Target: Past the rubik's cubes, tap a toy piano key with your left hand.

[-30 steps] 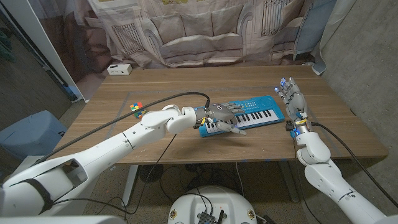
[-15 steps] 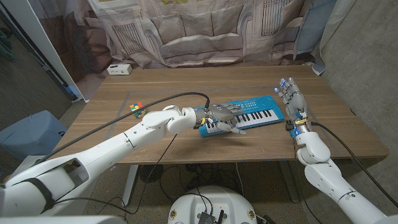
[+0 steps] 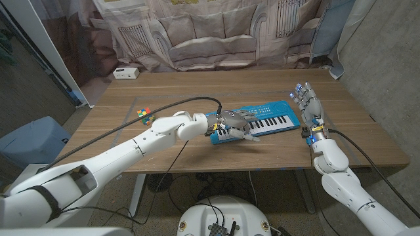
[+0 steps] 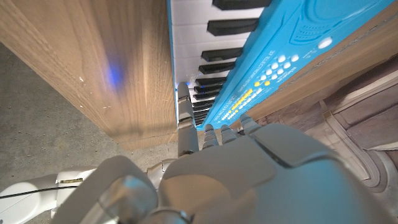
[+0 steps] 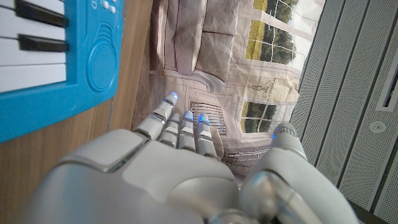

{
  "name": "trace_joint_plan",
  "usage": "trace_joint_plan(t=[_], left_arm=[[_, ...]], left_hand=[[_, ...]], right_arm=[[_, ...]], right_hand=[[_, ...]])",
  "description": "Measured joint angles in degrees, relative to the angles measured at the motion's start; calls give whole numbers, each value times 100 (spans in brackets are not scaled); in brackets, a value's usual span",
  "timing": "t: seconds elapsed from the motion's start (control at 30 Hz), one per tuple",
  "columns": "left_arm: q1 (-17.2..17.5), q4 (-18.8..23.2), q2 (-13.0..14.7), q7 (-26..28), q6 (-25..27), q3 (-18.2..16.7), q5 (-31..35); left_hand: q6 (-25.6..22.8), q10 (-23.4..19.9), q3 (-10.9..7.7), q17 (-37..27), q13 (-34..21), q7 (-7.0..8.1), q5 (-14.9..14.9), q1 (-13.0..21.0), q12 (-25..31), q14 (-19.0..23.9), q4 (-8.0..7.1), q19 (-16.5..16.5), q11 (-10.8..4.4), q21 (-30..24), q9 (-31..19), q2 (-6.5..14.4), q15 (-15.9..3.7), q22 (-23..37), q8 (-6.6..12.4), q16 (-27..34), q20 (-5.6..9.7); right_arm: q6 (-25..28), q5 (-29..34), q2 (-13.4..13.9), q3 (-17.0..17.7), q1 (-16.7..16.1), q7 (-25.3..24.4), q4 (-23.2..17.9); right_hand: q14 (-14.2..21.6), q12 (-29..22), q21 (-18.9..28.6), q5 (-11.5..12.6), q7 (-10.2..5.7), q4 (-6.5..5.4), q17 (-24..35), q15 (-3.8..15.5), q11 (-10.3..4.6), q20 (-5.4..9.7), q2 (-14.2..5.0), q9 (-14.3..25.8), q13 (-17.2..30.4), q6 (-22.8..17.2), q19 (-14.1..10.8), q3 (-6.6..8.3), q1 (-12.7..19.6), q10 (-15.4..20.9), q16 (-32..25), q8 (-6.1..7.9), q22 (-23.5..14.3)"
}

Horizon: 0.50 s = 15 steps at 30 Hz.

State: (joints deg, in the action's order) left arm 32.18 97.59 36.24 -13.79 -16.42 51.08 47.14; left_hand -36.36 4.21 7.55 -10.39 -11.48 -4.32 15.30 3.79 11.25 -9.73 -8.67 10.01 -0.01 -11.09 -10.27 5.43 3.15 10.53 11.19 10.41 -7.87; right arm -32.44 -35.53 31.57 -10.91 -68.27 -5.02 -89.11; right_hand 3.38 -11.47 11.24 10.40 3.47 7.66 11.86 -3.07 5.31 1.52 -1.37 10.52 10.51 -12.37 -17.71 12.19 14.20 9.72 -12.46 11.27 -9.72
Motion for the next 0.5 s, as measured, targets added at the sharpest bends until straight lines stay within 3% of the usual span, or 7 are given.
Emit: trace_joint_plan(t=[0.5], left_arm=[[-118,-165,-82,-76,-9,117,-63]], left_hand=[[-92,-22,1,-1,0,-101,45,61,23,0,46,0,-21,0,-4,16,0,0,14,0,0]], right_arm=[[1,-2,-4,10,-3,-24,13]], right_hand=[[0,0,0,0,0,-17,0,0,0,0,0,0,0,0,0,-17,0,0,0,0,0]])
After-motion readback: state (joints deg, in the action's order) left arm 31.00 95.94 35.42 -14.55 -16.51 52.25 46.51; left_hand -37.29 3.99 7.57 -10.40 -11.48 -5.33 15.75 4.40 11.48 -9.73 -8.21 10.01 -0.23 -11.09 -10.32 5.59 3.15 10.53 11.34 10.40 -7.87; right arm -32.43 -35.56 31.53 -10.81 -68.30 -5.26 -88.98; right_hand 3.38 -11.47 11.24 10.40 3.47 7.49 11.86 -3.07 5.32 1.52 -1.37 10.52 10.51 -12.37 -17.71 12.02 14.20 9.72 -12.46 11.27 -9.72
